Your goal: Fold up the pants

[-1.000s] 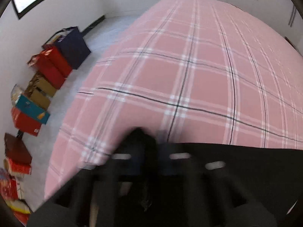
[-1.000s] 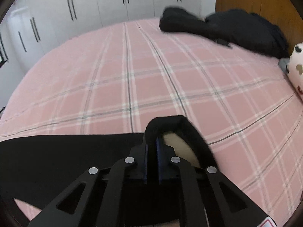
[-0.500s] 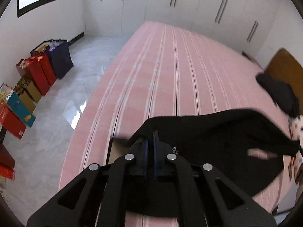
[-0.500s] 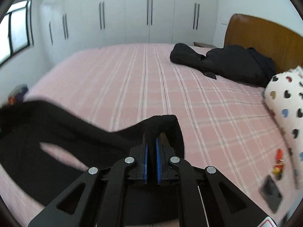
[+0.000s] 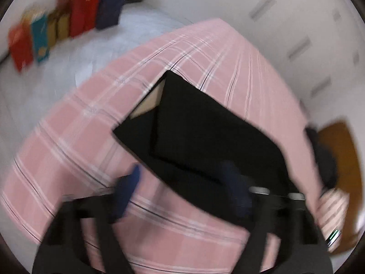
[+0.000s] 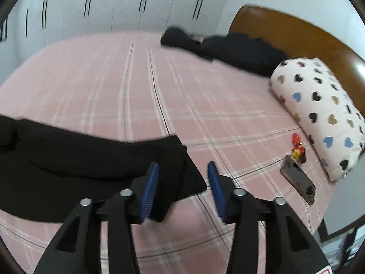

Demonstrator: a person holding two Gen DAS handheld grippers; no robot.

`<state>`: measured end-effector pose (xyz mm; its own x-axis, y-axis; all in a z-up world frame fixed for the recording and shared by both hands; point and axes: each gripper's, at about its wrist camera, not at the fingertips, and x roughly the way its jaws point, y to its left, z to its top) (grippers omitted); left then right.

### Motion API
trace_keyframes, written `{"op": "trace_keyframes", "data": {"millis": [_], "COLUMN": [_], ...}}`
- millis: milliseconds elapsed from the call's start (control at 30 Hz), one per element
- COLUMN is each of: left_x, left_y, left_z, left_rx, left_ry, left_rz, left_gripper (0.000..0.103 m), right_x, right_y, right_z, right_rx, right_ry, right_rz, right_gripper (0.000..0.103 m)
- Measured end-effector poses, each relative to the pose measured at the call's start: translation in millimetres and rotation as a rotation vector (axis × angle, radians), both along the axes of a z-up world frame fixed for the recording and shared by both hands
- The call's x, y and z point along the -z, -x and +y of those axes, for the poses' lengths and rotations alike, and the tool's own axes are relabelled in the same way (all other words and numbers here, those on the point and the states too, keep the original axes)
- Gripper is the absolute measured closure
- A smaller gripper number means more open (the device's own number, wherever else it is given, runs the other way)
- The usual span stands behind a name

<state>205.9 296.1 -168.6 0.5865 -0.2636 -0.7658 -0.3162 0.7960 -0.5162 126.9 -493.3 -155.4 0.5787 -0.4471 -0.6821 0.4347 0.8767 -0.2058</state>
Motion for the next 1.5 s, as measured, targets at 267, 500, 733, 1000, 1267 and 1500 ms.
{"op": "trace_keyframes", "data": {"millis": [267, 500, 733, 1000, 1267, 1500], "left_x": [62.9, 50.6, 16.6, 48.2, 46.6, 44.7], "left_y": [-57.1, -56.8, -30.0, -45.5, -25.0, -25.4], "left_z": [-23.0, -6.6, 25.4, 19.8, 0.9, -1.4], "left_rx": [-0.08, -0.016, 0.104, 0.099, 0.15, 0.193], "left_ry": [0.284, 0.265, 0.034, -0.004, -0.187, -0.247], "left_rz": [0.13, 0.09, 0.16, 0.243, 0.272, 0.266], "left_gripper": [0.04, 0.097, 0.097, 0.096, 0.096, 0.096], "right_x": [-3.0, 20.8, 33.5, 16.7, 64.6, 4.8], "right_y": [26.2, 13.7, 14.3, -18.7, -109.6, -104.5], "right_z": [77.2, 131.6, 141.1, 57.7, 18.2, 23.7], "right_rx": [-0.129, -0.195, -0.211, -0.04, 0.087, -0.018], "right_ry": [-0.137, -0.215, -0.234, -0.454, -0.505, -0.445], "right_rz": [-0.053, 0.007, 0.065, 0.014, 0.185, -0.025], "right_gripper": [0.049, 0.049, 0.049, 0.041, 0.042, 0.099]}}
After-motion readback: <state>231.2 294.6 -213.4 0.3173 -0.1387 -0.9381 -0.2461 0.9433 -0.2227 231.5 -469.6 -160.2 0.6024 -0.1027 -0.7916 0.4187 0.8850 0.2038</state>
